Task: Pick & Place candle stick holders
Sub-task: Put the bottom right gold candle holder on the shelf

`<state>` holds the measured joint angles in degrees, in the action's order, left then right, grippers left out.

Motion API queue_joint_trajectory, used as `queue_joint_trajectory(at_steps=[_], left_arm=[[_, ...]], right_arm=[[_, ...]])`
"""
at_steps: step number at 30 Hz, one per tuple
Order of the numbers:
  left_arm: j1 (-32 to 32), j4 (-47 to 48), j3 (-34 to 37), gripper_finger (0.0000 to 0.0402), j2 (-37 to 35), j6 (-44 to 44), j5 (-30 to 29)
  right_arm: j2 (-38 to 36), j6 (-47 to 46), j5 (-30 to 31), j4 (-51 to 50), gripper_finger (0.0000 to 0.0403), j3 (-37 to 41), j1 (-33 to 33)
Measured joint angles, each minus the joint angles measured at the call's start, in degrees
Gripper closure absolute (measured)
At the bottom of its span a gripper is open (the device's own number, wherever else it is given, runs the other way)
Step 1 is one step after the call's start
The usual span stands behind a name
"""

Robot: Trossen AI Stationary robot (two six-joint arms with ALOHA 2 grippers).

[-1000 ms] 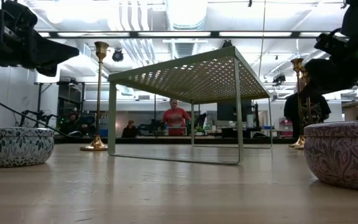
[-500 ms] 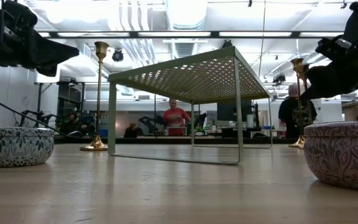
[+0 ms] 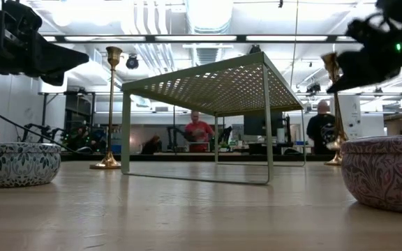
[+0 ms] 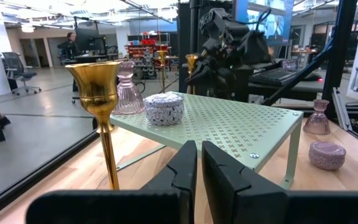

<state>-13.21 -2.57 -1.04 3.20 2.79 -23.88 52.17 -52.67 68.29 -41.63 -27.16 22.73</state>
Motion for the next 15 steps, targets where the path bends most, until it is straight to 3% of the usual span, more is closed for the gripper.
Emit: queue_joint_trajectory(at_steps=[15], left_arm=[[0.0, 0.0, 0.0, 0.0374, 0.0, 0.0, 0.0]], right_arm=[[0.01, 20.29, 0.7, 0.17, 0.039, -17.45, 1.04]])
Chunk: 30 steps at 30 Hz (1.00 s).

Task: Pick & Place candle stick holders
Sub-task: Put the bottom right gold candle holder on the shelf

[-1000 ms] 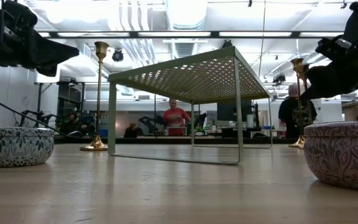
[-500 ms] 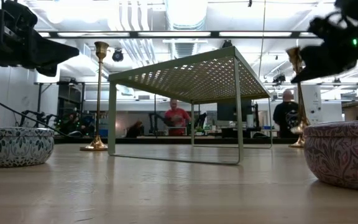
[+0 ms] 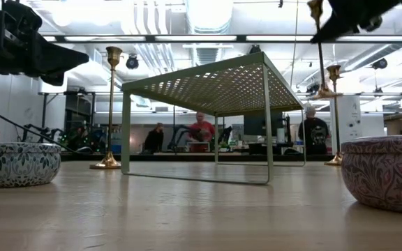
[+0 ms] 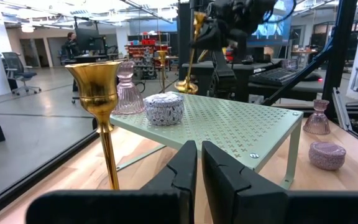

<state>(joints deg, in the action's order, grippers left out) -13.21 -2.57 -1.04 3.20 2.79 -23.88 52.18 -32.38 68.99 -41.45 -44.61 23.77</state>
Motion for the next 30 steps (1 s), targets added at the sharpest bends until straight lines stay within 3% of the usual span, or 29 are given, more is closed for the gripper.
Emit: queue_joint_trajectory(at_steps=[6, 11, 20, 30], left_arm=[[-0.02, 0.0, 0.0, 0.0374, 0.0, 0.0, 0.0], [0.0, 0.0, 0.0, 0.0374, 0.0, 0.0, 0.0], [-0.01, 0.0, 0.0, 0.0374, 0.02, 0.0, 0.01], [-0.02, 0.0, 0.0, 0.0374, 0.0, 0.0, 0.0]], right_arm=[[1.29, 5.16, -0.06, 1.83, 0.039, -4.67, 1.45], [3.61, 15.84, -2.05, 11.12, 0.039, -7.99, 3.53], [11.45, 29.53, -25.38, 33.87, 0.039, -10.88, 3.51], [24.26, 31.51, -37.65, 39.09, 0.039, -16.95, -2.27]])
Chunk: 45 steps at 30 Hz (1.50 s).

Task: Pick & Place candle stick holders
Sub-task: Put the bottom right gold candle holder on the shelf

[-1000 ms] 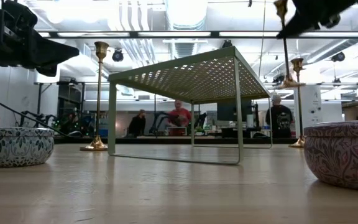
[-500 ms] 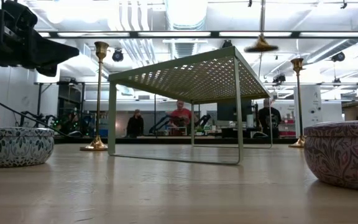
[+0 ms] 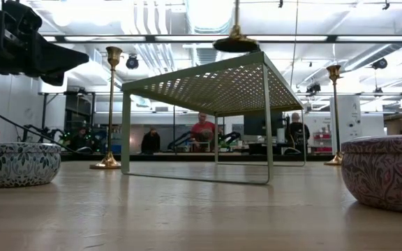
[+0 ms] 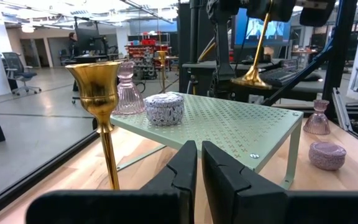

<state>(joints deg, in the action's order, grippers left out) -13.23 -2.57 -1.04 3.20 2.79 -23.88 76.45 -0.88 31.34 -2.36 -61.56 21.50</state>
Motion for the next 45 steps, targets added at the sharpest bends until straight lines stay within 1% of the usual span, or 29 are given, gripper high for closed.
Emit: queue_joint_trajectory(at_steps=[3, 6, 8, 12, 16, 19, 22, 26, 32, 41, 45], left_arm=[[0.01, 0.0, 0.0, 0.0374, 0.0, 0.0, -0.01], [0.02, 0.0, 0.0, 0.0374, 0.0, 0.0, 0.0], [-0.01, 0.0, 0.0, 0.0374, 0.02, 0.0, 0.0], [0.02, 0.0, 0.0, 0.0374, 0.02, 0.0, 0.02], [-0.01, -0.01, 0.02, 0.0374, 0.02, 0.0, 0.01], [0.01, -0.07, 0.05, 0.0374, 0.02, 0.0, 0.0], [0.02, -0.09, 0.08, 0.0374, 0.02, 0.0, -0.01], [0.01, -0.15, 0.11, 0.0374, 0.02, 0.0, 0.0], [0.01, -0.17, 0.13, 0.0374, 0.09, 0.0, -0.04], [-0.01, -0.34, 0.23, 0.0374, 0.59, 0.0, 0.0], [-0.01, -0.44, 0.26, 0.0374, 0.85, 0.0, 0.03]], right_arm=[[2.93, 1.32, -4.13, 1.32, 0.039, -2.69, -2.07], [5.01, 1.55, -10.28, 3.04, 0.039, -4.6, -4.01], [6.03, 1.57, -12.68, 4.02, 0.039, -5.23, -5.23], [6.68, 1.74, -16.68, 8.0, 0.039, -4.91, -8.0], [6.82, -0.88, -21.59, 11.11, 0.039, -3.24, -11.1], [6.86, -1.9, -22.3, 11.59, 0.039, -2.19, -13.66], [7.21, -3.86, -24.45, 12.2, 0.039, -1.6, -16.37], [8.01, -4.69, -25.26, 13.85, 0.039, -1.13, -18.24], [9.75, -4.73, -25.53, 15.17, 0.039, -0.96, -18.84], [14.6, -4.49, -25.45, 15.48, 0.039, -3.68, -18.79], [15.52, -3.56, -25.39, 15.53, 0.039, -4.44, -18.84]])
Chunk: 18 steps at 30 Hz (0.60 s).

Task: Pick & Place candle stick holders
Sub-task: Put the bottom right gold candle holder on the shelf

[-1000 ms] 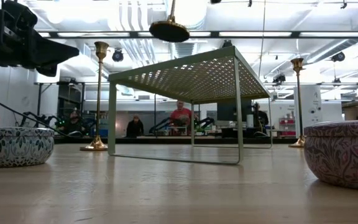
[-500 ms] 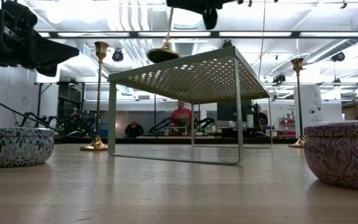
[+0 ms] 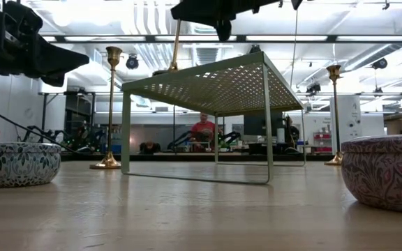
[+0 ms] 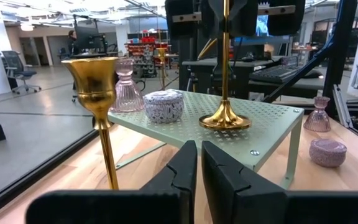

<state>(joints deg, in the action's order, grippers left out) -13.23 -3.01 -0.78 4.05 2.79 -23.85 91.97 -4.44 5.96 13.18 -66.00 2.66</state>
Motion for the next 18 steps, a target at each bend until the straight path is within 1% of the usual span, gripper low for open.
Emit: queue_joint_trajectory(at_steps=[6, 11, 18], left_arm=[[0.02, -0.03, 0.02, 0.0374, 0.26, 0.0, -0.04], [0.0, -0.02, 0.02, 0.0374, 0.33, 0.0, -0.03], [0.02, -0.02, 0.02, 0.0374, 0.35, 0.0, -0.03]], right_arm=[[-0.24, 0.22, 0.03, -0.96, 0.039, -0.04, -0.11], [0.1, 3.26, 0.02, -1.72, 0.039, -0.04, -0.04], [0.78, 3.35, 0.08, -1.82, 0.0385, -0.1, -0.04]])
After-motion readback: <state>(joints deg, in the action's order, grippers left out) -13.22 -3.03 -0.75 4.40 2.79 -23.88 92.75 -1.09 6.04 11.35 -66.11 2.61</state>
